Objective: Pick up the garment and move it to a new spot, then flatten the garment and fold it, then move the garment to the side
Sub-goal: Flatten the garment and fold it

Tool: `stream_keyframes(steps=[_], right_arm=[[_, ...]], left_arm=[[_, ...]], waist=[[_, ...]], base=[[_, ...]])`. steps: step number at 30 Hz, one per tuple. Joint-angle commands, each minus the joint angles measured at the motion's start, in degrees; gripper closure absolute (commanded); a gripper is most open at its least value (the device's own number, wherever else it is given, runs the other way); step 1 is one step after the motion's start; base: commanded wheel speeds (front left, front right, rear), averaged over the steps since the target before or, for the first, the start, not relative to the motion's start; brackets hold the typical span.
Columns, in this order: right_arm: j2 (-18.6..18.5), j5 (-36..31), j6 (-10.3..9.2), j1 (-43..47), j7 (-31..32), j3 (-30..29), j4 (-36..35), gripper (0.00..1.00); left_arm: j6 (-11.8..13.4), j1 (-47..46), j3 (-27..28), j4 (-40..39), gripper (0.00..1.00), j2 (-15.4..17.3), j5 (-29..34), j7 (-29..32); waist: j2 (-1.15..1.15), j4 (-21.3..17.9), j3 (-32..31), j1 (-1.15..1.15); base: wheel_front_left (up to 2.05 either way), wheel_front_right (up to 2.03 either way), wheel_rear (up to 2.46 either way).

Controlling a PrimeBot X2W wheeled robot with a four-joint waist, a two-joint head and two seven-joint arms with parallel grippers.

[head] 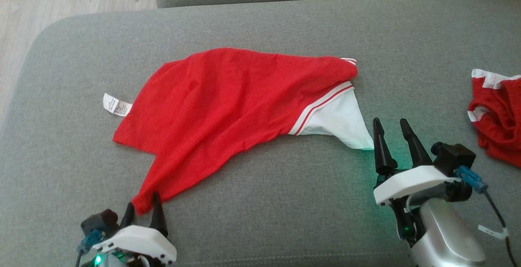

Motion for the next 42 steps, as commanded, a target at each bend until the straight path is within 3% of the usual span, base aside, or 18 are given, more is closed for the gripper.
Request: stream_keyframes(steps=[1,2,3,4,5,6,7,21,22,25,35,42], right_arm=[[0.6,-0.4,0.39,-2.6,-0.4,1.2,-1.4,0.0],[0.6,-0.5,0.39,-2.7,-0.4,1.2,-1.3,0.0],[0.6,-0.5,0.39,-2.7,-0.4,1.2,-1.3,0.0],[0.6,-0.5,0.39,-2.8,-0.4,1.2,-1.2,0.0],[0.6,-0.6,0.39,-2.9,-0.4,1.2,-1.0,0.0],[0.6,-0.7,0.39,-3.1,-0.4,1.2,-0.7,0.0],[0.6,-0.9,0.39,-3.2,-0.4,1.2,-0.3,0.0],[0.6,-4.4,0.39,-7.0,-0.4,-1.6,14.4,0.0],[0.6,-4.5,0.39,-7.4,-0.4,-1.1,16.8,0.12],[0.6,-4.1,0.39,-8.2,-0.4,0.3,20.5,1.0],[0.6,-2.2,0.39,-11.6,-0.4,1.9,25.7,1.0],[0.6,-0.2,0.39,-10.9,-0.4,0.2,16.7,1.0]], left_arm=[[-0.3,-1.7,1.1,-0.6,0.0,0.2,-0.4,-0.3],[-0.6,-1.8,0.9,-0.3,0.0,0.2,-0.6,-0.3],[-0.9,-2.0,0.7,0.0,0.07,0.2,-0.8,-0.3],[-1.2,-2.1,0.5,0.3,0.23,0.2,-1.0,-0.3],[-1.4,-2.3,0.3,0.5,0.58,0.2,-1.1,-0.3],[-1.7,-2.4,0.2,0.7,0.73,0.2,-1.2,-0.3],[-2.0,-2.5,0.0,0.9,1.0,0.2,-1.1,-0.3],[-3.2,-3.4,-0.9,-1.0,1.0,0.2,1.4,-0.3],[-3.2,-3.3,-1.0,-1.3,1.0,0.2,1.5,-0.3],[-3.2,-3.3,-1.1,-1.6,1.0,0.2,1.6,-0.3],[-3.1,-4.3,-0.7,-2.9,1.0,0.2,2.1,-0.3],[-3.6,-4.6,0.1,-5.5,1.0,0.2,2.7,-0.3]], waist=[[0.0,0.0,0.1,0.0],[0.0,0.1,0.2,0.0],[0.0,0.2,0.2,0.0],[0.0,0.2,0.3,0.0],[0.0,0.3,0.4,0.0],[0.0,0.3,0.4,0.0],[0.0,0.4,0.5,0.0],[0.0,3.2,1.3,0.0],[0.0,3.4,1.4,0.0],[0.0,3.5,1.5,0.0],[0.0,3.5,2.2,0.0],[0.0,3.2,1.6,0.0]], base=[[0.0,0.0,0.0],[0.0,0.0,0.0],[0.0,0.0,0.0],[0.0,0.0,0.0],[0.0,0.0,0.0],[0.0,0.0,0.0],[0.0,0.0,0.0],[0.0,0.0,0.0],[0.0,0.0,0.0],[0.0,0.0,0.0],[0.0,0.0,0.0],[0.0,0.0,0.0]])
